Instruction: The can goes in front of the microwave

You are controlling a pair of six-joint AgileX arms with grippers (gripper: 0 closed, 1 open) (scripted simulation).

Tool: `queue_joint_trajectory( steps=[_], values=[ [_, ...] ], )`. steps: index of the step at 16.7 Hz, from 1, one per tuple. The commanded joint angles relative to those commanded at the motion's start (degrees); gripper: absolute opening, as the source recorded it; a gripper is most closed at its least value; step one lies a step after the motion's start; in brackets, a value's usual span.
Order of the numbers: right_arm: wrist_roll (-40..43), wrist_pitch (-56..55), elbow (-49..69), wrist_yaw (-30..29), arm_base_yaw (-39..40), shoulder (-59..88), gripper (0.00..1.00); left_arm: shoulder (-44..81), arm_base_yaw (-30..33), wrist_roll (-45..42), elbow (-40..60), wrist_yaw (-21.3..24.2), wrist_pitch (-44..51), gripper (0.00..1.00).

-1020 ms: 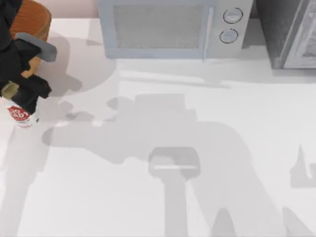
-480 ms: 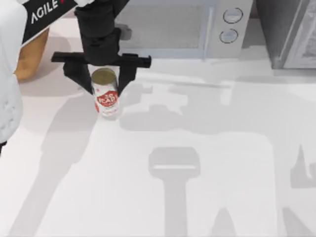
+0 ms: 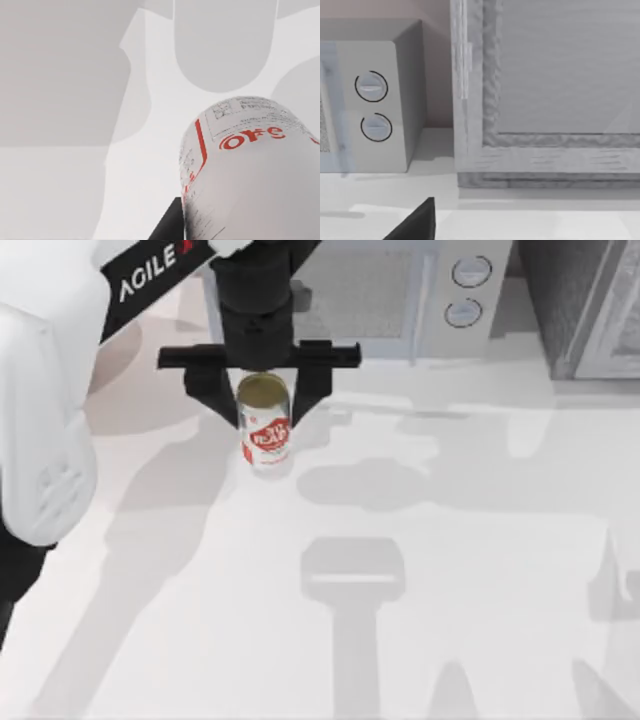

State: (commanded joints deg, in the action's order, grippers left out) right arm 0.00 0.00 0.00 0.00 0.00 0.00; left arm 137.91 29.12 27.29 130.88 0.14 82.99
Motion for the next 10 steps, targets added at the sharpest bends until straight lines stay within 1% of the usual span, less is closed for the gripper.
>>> queue_joint_trajectory(
  steps=[10],
  values=[
    [0.0,0.0,0.0,0.0,0.0,0.0,1.0,-0.3,0.0,0.0,-2.4,0.0,-2.1,0.0]
  ],
)
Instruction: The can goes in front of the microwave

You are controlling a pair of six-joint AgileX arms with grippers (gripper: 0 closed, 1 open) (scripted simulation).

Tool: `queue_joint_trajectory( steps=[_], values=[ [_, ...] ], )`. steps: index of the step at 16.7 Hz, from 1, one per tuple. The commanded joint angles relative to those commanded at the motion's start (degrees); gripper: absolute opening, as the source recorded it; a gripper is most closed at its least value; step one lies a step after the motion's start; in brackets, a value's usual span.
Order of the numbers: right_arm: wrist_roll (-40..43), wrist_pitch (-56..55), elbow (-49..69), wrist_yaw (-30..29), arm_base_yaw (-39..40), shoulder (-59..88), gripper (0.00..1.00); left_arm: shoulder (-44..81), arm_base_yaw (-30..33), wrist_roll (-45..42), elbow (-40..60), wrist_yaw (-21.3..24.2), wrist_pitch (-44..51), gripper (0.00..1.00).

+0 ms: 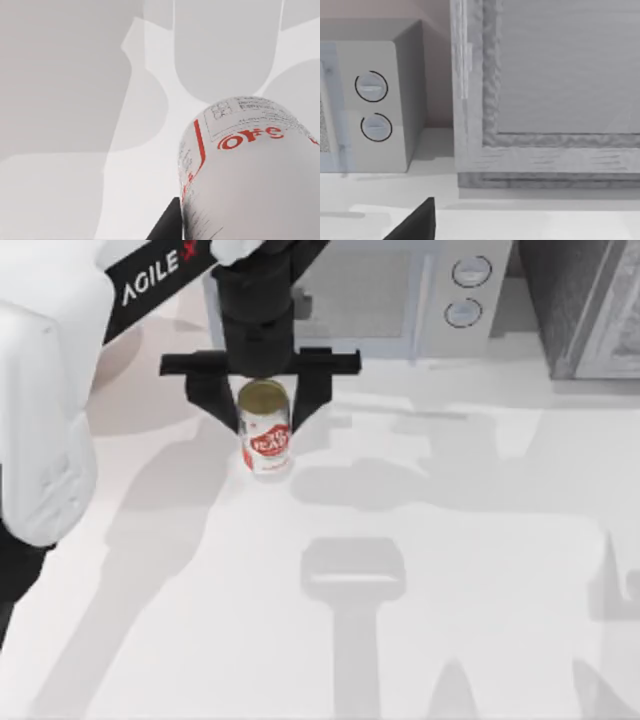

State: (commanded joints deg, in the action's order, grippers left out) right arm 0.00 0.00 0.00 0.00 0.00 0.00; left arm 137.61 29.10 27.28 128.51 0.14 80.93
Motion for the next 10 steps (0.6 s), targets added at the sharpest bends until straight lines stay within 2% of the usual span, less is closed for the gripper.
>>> queue_joint_trajectory(
  steps=[2,10],
  values=[
    [0.0,0.0,0.0,0.0,0.0,0.0,1.0,0.0,0.0,0.0,0.0,0.0,0.0,0.0],
    [0.0,0.0,0.0,0.0,0.0,0.0,1.0,0.0,0.0,0.0,0.0,0.0,0.0,0.6]
  ],
)
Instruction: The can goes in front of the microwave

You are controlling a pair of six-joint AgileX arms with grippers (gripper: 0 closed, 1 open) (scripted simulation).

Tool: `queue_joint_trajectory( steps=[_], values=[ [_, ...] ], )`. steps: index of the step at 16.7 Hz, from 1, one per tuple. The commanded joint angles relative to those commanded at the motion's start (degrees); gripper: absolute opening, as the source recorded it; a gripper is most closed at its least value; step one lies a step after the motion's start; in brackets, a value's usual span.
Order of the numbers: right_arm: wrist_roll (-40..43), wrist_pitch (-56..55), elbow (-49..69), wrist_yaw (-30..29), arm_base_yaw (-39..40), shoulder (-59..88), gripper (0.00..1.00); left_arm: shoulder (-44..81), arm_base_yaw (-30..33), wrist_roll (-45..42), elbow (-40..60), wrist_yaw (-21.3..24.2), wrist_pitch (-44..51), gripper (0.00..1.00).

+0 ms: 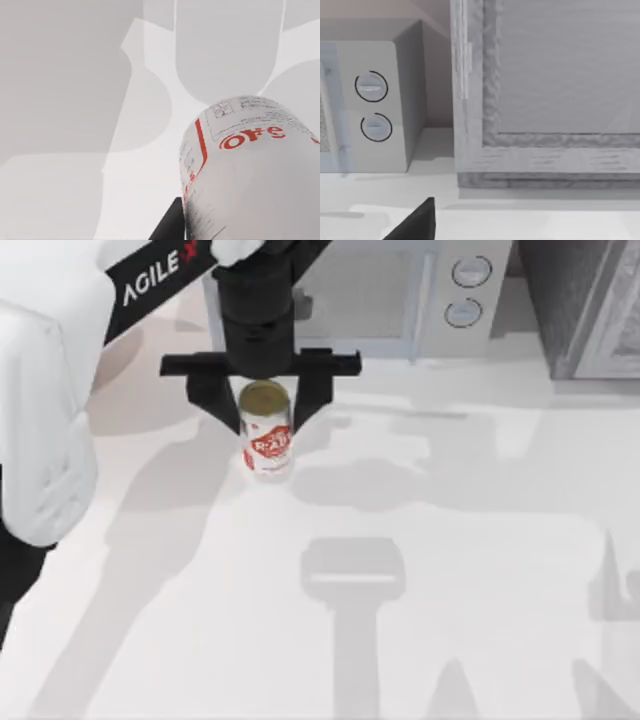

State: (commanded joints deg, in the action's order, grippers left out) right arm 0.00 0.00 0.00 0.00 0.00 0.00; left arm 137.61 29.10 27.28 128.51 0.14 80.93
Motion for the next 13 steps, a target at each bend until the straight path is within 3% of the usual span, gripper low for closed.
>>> queue_joint_trajectory(
  steps=[5,13],
  values=[
    [0.0,0.0,0.0,0.0,0.0,0.0,1.0,0.0,0.0,0.0,0.0,0.0,0.0,0.98],
    [0.0,0.0,0.0,0.0,0.0,0.0,1.0,0.0,0.0,0.0,0.0,0.0,0.0,1.0]
  ],
)
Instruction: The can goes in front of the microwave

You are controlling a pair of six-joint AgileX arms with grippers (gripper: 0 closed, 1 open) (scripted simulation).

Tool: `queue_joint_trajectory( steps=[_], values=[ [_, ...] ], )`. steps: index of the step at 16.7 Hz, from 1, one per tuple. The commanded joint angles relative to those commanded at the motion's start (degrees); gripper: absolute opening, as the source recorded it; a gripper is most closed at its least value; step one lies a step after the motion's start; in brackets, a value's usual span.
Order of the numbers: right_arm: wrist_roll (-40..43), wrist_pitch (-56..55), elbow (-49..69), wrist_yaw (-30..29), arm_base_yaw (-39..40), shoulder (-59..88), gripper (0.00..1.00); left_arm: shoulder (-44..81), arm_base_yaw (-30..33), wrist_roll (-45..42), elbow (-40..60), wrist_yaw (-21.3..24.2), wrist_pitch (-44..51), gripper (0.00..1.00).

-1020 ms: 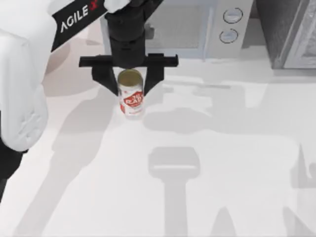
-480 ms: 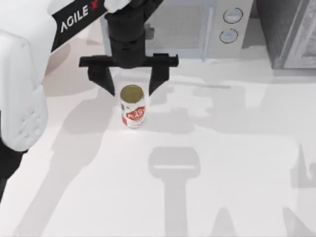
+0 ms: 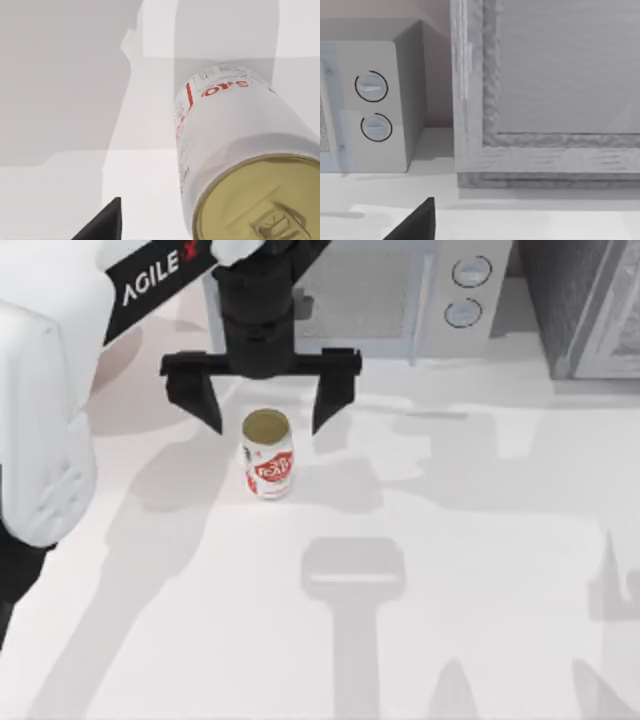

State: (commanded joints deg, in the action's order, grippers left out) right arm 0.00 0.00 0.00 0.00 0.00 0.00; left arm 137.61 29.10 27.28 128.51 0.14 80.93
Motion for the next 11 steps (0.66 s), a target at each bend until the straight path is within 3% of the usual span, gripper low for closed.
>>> queue_joint_trajectory(
  steps=[3,11],
  values=[
    [0.0,0.0,0.0,0.0,0.0,0.0,1.0,0.4,-0.2,0.1,1.0,0.0,0.9,1.0],
    [0.0,0.0,0.0,0.0,0.0,0.0,1.0,3.1,0.0,0.0,14.8,0.0,11.7,1.0]
  ],
)
